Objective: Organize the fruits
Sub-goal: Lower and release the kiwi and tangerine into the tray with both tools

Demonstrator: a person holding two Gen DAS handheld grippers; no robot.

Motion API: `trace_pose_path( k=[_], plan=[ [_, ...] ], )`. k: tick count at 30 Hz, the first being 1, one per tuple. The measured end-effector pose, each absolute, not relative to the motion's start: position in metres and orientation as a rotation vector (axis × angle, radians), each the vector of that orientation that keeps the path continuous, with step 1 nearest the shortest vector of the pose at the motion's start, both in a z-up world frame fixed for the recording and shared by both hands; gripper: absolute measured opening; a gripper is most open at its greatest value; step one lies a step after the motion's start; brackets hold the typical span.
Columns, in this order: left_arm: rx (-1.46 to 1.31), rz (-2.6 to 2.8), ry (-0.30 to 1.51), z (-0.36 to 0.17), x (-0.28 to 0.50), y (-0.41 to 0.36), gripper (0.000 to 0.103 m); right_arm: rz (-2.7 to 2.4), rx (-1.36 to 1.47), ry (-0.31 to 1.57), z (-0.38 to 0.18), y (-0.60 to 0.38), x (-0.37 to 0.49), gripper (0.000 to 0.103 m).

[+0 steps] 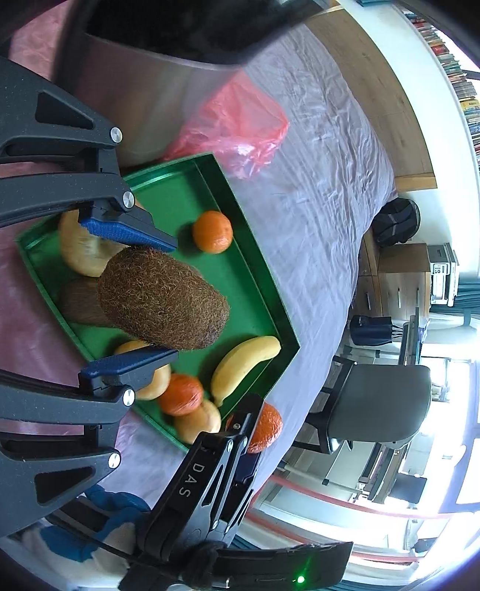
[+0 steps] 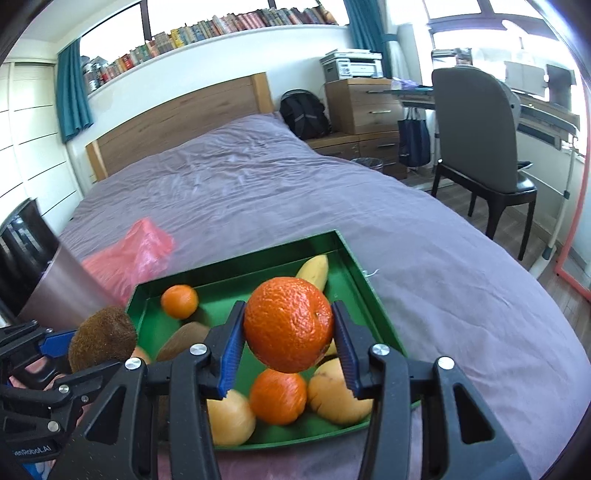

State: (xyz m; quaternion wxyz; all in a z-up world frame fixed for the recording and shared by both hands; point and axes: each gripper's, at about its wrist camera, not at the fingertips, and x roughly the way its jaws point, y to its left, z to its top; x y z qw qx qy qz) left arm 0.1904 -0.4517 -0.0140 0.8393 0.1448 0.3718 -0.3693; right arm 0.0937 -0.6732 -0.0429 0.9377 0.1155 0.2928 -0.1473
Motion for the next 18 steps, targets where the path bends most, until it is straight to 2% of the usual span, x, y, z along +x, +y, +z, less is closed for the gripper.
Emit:
trace_pose_path(
  k=[18],
  plan=[
    [0.288, -0.803, 0.728, -0.057, 0.209, -0.479, 0.046, -0.43, 0.259, 0.566, -0.088, -0.694, 0.11, 0.07]
  ],
)
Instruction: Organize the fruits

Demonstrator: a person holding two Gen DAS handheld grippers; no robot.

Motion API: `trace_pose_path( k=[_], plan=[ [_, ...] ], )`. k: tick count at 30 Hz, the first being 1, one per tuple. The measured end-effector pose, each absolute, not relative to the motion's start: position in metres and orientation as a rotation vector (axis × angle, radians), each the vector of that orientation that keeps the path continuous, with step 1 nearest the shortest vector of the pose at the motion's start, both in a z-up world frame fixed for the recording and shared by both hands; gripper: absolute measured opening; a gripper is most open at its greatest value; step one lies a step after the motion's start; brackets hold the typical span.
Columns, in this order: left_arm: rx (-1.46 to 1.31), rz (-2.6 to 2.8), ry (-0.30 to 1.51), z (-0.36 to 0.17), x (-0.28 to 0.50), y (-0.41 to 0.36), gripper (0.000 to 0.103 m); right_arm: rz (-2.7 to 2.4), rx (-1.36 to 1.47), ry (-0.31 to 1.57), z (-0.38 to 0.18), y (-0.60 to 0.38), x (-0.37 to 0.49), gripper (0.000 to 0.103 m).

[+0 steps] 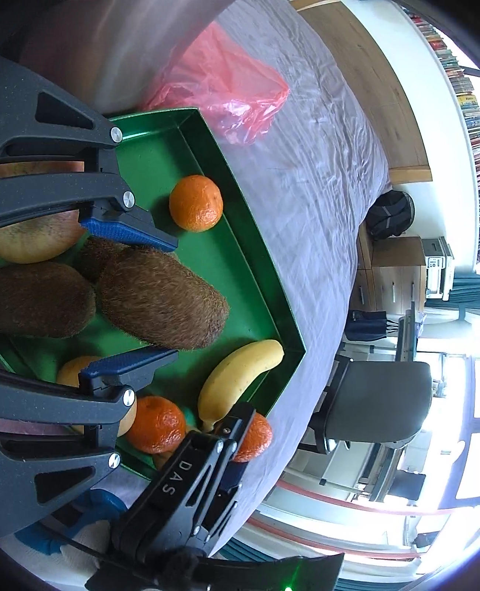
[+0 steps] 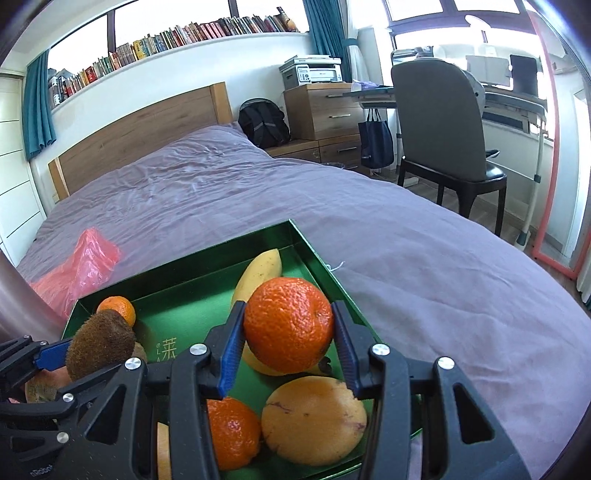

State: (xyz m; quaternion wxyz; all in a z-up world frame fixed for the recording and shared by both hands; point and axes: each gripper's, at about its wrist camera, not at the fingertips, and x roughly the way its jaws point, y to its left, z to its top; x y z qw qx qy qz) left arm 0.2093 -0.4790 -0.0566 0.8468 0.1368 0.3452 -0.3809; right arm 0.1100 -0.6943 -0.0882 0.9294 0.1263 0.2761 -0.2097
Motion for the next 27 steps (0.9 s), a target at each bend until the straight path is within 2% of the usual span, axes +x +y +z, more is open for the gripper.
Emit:
trace_pose_path(
  k=[24, 25, 27],
  plan=[
    [0.262, -0.832, 0.688, -0.066, 0.208, -0.495, 0.046, -0.416, 0.263, 0.558, -0.101, -0.699, 0.112, 0.073],
    [0.261, -0.834, 0.688, -0.066, 0.207, -0.495, 0.047, -0.417, 0.261, 0.558, -0.101, -0.698, 0.112, 0.076],
    [0.255, -0.833, 0.689, -0.065, 0.207, -0.494, 0.052, -0.423, 0.254, 0.563, -0.101, -0.697, 0.113, 0.088]
  ],
)
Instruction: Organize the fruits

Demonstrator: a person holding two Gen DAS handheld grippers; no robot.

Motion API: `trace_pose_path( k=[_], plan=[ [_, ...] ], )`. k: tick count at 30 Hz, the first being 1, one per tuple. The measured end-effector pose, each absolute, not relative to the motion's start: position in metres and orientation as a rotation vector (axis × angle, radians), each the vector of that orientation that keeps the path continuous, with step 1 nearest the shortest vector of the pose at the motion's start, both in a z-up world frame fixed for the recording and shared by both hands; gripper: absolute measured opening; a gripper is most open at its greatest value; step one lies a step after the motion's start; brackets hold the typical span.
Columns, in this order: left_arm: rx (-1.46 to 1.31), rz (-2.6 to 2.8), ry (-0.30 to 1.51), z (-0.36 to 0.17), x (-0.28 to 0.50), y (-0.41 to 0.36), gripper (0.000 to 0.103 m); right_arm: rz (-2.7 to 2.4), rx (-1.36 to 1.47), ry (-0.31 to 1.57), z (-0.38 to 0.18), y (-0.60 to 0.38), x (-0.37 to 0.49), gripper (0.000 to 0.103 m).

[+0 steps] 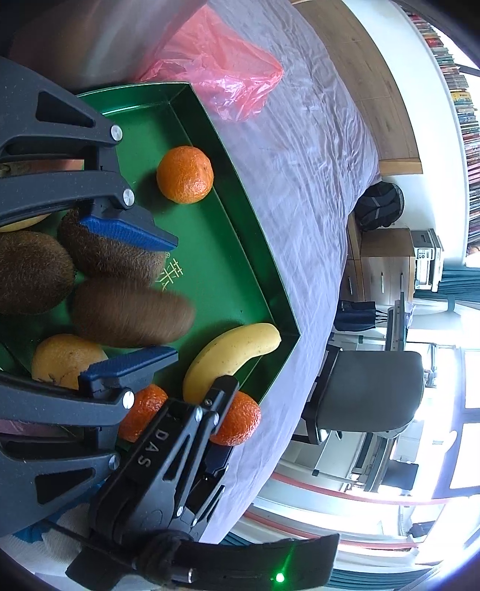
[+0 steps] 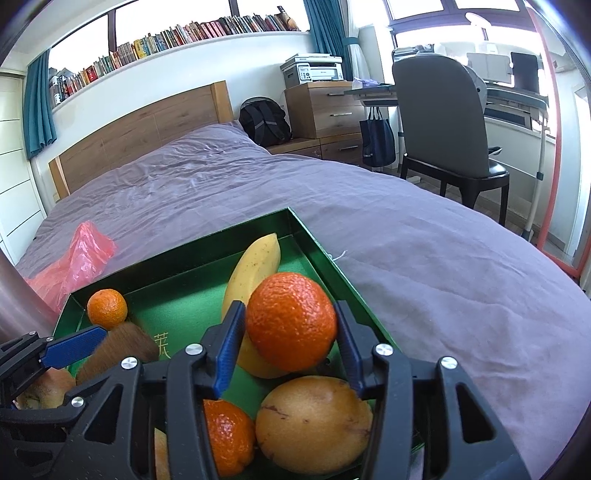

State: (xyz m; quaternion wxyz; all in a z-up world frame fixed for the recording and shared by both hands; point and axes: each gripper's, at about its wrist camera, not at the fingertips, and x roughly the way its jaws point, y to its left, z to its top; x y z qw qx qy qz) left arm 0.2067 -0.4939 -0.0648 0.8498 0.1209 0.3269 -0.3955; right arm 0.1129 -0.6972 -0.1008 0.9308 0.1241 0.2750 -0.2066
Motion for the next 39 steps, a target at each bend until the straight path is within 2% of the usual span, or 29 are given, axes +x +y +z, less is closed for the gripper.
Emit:
trace_pose_path(
  k=[1, 5, 10, 16, 32, 33, 35, 39],
  plan=[
    [0.251, -0.825, 0.685, -0.064, 0.206, -0.492, 0.055, -0.426, 0.25, 0.567, -0.101, -0.696, 0.114, 0.095],
    [0.252, -0.816, 0.681, -0.061, 0.202, -0.486, 0.058, -0.433, 0.226, 0.553, -0.097, -0.691, 0.112, 0.103],
    [0.235, -0.798, 0.686, -0.046, 0.192, -0.465, 0.058, -0.454, 0.197, 0.505, -0.085, -0.683, 0.102, 0.103],
    [0.283, -0.791, 0.681, -0.025, 0.155, -0.426, 0.063, -0.492, 0.147, 0.494, -0.062, -0.666, 0.079, 0.103],
    [0.236, -0.56, 0.793, 0.008, 0.079, -0.305, 0.064, -0.252, 0.138, 0.657, -0.022, -0.561, 0.007, 0.103],
    [0.225, -0.543, 0.791, 0.01, 0.076, -0.297, 0.065, -0.236, 0.121, 0.661, -0.019, -0.551, 0.003, 0.103],
    [0.205, -0.512, 0.789, 0.015, 0.068, -0.282, 0.078, -0.203, 0.089, 0.672, -0.014, -0.533, -0.008, 0.103],
    [0.214, -0.453, 0.746, 0.025, 0.049, -0.261, 0.079, -0.176, 0.041, 0.676, -0.005, -0.507, -0.03, 0.103]
  ],
)
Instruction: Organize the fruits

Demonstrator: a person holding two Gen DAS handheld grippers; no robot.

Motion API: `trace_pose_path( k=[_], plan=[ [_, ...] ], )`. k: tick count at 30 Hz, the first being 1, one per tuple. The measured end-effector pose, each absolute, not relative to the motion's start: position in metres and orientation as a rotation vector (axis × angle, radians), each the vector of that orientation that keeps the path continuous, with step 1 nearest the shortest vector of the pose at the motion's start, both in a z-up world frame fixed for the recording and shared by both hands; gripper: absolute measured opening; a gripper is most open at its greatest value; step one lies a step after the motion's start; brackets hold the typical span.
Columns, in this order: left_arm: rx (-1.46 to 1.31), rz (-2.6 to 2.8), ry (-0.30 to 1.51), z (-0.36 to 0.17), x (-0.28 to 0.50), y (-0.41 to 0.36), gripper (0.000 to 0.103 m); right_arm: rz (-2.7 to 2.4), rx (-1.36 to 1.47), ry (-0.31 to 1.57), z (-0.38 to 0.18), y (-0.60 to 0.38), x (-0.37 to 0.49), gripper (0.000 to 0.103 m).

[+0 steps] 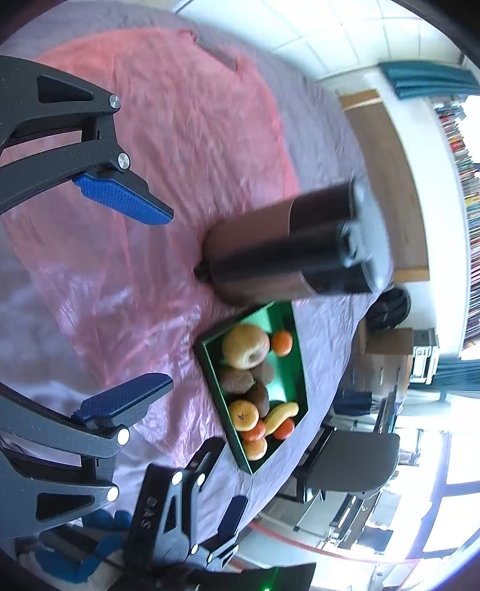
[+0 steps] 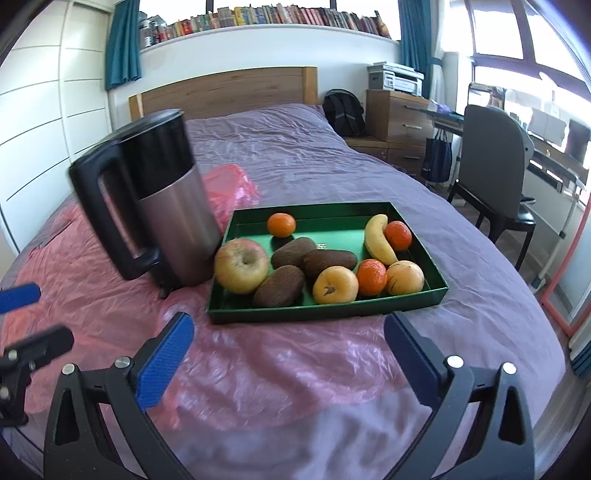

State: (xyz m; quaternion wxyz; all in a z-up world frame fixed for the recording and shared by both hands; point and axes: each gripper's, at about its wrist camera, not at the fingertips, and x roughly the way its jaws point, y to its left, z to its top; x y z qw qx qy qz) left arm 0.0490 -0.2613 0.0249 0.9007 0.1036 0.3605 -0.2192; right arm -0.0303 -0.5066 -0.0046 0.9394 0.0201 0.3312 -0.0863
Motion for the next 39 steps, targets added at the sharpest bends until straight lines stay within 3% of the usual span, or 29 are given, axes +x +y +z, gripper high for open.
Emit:
trace_pose_path(
  k=[6, 10, 39],
  plan=[
    [0.179, -0.424, 0.72, 0.039, 0.032, -0.238, 0.08, -0.186, -0.002, 0.66, 0.013, -0.494, -0.054, 0.103],
    [0.186, -0.404, 0.7, 0.047, 0.021, -0.23, 0.102, -0.209, -0.004, 0.639, 0.025, -0.499, -0.069, 0.103],
    [0.126, -0.362, 0.715, 0.053, 0.007, -0.207, 0.102, -0.236, 0.006, 0.614, 0.039, -0.502, -0.093, 0.103]
  ],
)
